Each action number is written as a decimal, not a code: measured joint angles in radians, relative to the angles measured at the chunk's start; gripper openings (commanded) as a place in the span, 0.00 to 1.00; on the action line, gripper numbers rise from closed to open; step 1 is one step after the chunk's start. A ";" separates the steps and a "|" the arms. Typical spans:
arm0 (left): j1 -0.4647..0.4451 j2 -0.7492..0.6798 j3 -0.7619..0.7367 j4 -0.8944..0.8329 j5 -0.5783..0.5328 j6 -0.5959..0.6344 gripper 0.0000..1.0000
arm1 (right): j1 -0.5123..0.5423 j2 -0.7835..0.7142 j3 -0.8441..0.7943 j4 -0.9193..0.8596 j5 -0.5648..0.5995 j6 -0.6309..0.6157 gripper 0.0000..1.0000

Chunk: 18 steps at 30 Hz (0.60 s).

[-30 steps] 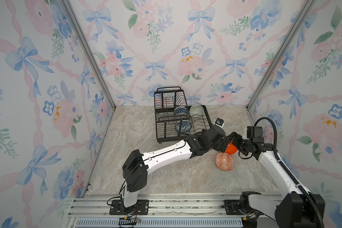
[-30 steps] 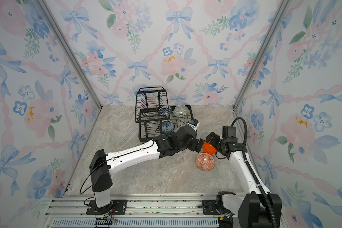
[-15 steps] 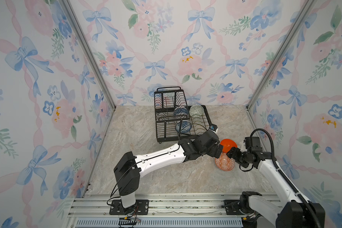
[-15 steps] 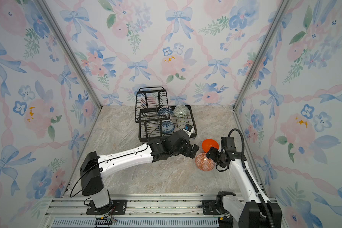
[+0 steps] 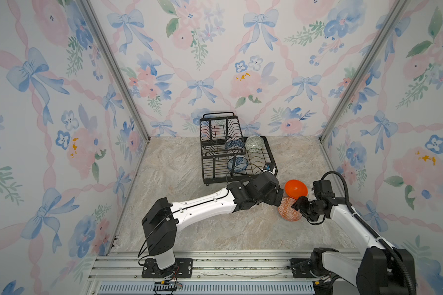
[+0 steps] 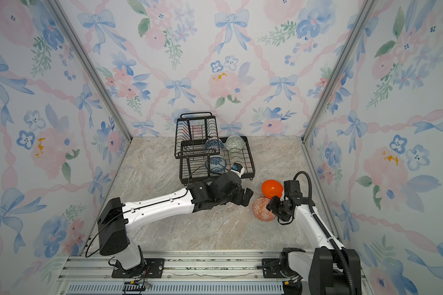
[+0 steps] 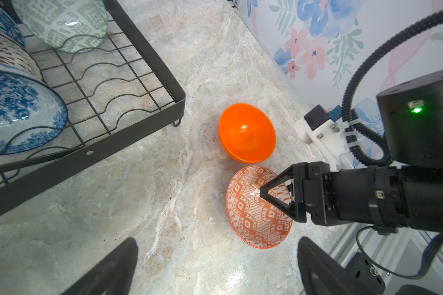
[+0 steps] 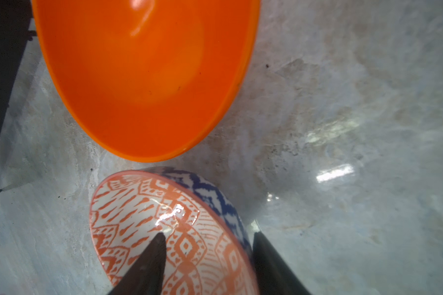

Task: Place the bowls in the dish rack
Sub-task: 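Lower the right gripper onto the red-patterned bowl's rim to grasp it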

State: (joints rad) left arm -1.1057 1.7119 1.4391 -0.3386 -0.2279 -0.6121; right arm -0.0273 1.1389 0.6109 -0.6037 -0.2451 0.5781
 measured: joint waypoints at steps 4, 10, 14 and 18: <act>0.000 0.000 -0.001 0.000 0.000 -0.002 0.98 | 0.000 0.005 -0.008 0.014 -0.010 0.010 0.43; 0.008 0.000 0.001 0.000 0.005 -0.002 0.98 | 0.007 0.004 -0.014 0.036 -0.014 0.025 0.33; 0.023 0.008 0.011 0.000 0.015 -0.004 0.98 | 0.014 0.010 -0.014 0.049 -0.014 0.029 0.28; 0.031 0.015 0.012 0.000 0.021 -0.014 0.98 | 0.018 0.033 -0.014 0.070 -0.017 0.032 0.24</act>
State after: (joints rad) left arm -1.0752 1.7271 1.4513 -0.3386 -0.2073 -0.6262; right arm -0.0090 1.1721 0.5968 -0.5339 -0.2623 0.6102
